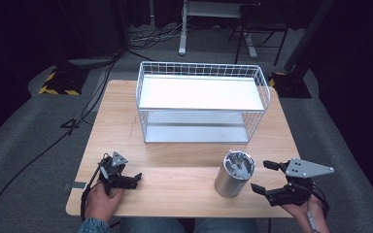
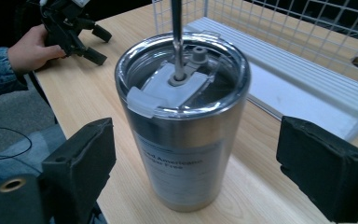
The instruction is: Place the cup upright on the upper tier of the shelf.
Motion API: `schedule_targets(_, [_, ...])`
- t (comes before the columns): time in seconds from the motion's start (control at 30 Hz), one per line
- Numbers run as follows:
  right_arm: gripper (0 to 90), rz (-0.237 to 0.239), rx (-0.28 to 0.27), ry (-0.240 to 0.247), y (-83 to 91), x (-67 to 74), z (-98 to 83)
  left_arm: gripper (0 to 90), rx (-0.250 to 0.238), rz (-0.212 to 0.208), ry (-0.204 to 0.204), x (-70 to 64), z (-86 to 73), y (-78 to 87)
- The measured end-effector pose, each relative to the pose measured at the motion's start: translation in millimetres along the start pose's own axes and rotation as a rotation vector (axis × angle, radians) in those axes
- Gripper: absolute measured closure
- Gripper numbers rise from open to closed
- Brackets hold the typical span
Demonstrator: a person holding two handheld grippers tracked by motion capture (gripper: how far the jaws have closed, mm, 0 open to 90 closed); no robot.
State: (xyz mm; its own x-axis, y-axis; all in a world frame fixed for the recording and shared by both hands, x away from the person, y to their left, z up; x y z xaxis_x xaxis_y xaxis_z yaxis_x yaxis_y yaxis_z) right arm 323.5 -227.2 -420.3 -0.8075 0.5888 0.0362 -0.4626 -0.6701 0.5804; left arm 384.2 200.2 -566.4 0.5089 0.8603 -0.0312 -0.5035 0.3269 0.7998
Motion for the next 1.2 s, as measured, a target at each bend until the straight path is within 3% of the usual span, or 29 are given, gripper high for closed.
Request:
schedule_targets(0.23, [10.0,0.047,0.008,0.01,-15.7,9.9,1.6,0.6,0.0,0.0,0.0,0.0,0.0,0.0])
schedule_targets(0.67, [0.0,0.032,0.044,-0.001,-52.6,3.7,-2.7,0.6,-0.001,0.0,0.0,0.1,0.1,0.0])
schedule_targets(1.2, [0.0,0.056,0.022,-0.019,-83.9,-0.1,1.6,0.6,0.0,0.0,-0.001,0.1,0.1,0.0])
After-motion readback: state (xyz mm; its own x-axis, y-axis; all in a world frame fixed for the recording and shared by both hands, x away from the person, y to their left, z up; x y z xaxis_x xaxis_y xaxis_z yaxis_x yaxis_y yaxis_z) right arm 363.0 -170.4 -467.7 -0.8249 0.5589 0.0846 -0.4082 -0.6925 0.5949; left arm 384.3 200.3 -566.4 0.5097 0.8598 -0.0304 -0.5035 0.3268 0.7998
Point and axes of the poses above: each handheld gripper's, and its own axes: y roughly backward along the jaws, z roughly out of its top, x roughly to its left, the point moved 8 cm from there along -y, roughly forward along the jaws, and after that the axes turned 5 degrees about x, right-handed, at the moved point
